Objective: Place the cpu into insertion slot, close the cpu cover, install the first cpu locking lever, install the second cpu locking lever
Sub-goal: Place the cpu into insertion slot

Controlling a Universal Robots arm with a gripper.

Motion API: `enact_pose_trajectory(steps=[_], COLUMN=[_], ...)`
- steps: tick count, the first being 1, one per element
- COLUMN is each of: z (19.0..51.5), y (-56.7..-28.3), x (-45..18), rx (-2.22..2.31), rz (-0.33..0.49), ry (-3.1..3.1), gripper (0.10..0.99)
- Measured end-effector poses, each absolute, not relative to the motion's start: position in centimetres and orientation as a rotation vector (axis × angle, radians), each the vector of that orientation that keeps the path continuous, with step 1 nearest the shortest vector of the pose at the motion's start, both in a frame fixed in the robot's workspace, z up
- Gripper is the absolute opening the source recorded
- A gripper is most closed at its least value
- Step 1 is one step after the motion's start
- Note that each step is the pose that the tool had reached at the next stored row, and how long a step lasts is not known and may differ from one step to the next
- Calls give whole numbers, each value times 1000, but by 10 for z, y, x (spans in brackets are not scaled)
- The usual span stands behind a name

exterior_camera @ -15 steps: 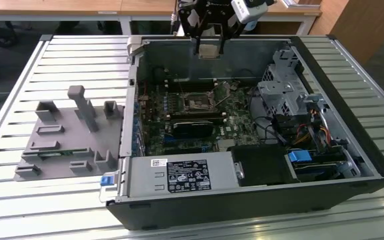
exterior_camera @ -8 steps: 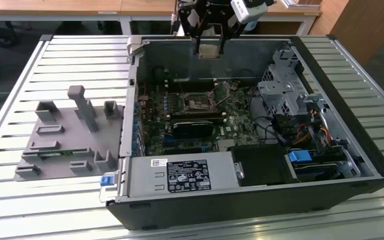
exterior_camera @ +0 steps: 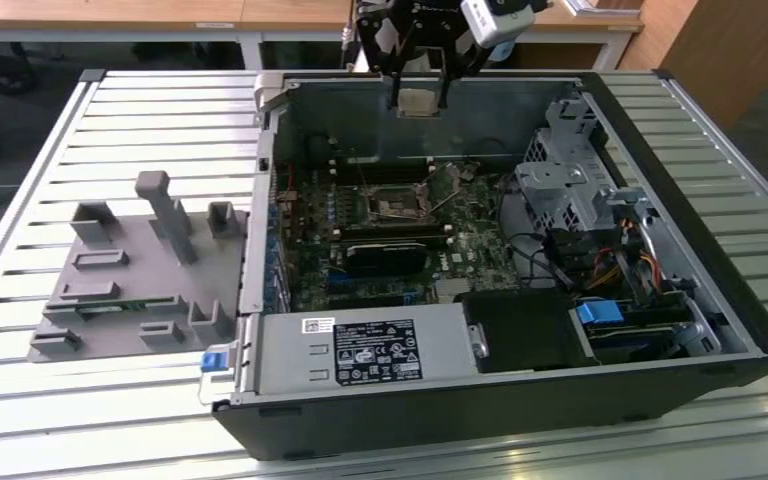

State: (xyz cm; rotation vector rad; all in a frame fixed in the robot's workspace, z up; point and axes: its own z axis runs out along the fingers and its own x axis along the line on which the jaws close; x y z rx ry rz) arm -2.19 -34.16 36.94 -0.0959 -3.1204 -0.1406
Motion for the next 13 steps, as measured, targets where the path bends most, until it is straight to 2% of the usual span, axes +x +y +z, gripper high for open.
enact_pose_trajectory(steps=[13], z=[369], y=[-342], x=[-22], rx=[-117], rz=[-141], ry=[-3120], gripper=[541])
